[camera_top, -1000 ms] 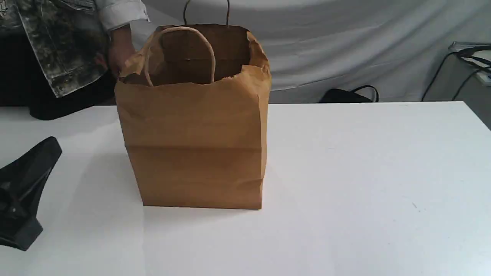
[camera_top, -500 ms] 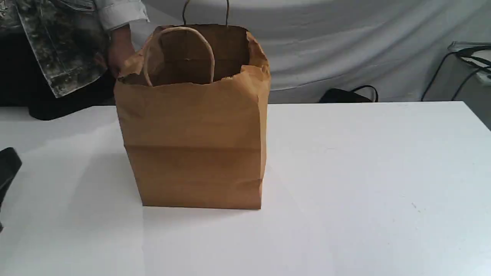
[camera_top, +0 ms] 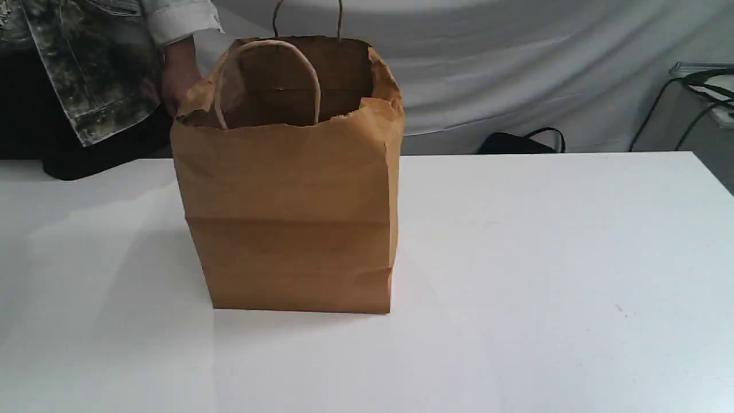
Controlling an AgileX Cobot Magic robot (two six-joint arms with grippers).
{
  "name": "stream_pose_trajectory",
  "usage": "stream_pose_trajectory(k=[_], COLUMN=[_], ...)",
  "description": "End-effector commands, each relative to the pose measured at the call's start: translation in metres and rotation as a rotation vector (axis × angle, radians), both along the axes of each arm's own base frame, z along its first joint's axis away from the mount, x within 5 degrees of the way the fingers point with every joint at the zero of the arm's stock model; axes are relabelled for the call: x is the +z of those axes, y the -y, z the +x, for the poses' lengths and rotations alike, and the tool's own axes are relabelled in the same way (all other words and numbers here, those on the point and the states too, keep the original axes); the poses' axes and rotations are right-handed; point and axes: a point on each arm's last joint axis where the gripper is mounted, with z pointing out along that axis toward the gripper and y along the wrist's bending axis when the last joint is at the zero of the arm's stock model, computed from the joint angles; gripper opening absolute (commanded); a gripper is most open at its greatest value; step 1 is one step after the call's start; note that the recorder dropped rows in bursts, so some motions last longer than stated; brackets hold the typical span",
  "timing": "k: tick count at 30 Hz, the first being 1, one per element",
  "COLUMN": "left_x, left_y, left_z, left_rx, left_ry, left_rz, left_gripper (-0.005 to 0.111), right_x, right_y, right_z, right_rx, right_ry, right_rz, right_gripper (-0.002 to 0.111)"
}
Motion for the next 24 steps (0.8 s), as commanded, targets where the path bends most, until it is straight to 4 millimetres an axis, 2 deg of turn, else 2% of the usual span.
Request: stream_pose_trajectory(k=[1, 12, 18, 24], left_x=[-0.002, -0.011, -0.018, -0.021], left_y=[0.001, 0.006, 0.008, 0.011], left_z=[-0.004, -0.021, -0.024, -0.026], left_rx=[-0.012, -0.084, -0.106, -0.150], left_ry=[-0.002, -0.053, -0.124, -0.168], left_rz=[0.028, 0.029, -0.094, -0.139], left_gripper=[0.072, 0.072, 0.072, 0.072], right_x=[-0.001, -0.001, -0.001, -0.001], right_y=[0.001, 0.001, 0.001, 0.001], right_z=[0.000, 0.000, 0.000, 0.000], right_rx=[-0.004, -0.004, -0.004, -0.004], right_ry=[-0.006, -0.006, -0.006, -0.006], right_rz=[0.009, 0.009, 0.009, 0.009], right_gripper=[0.011, 0.011, 0.011, 0.011])
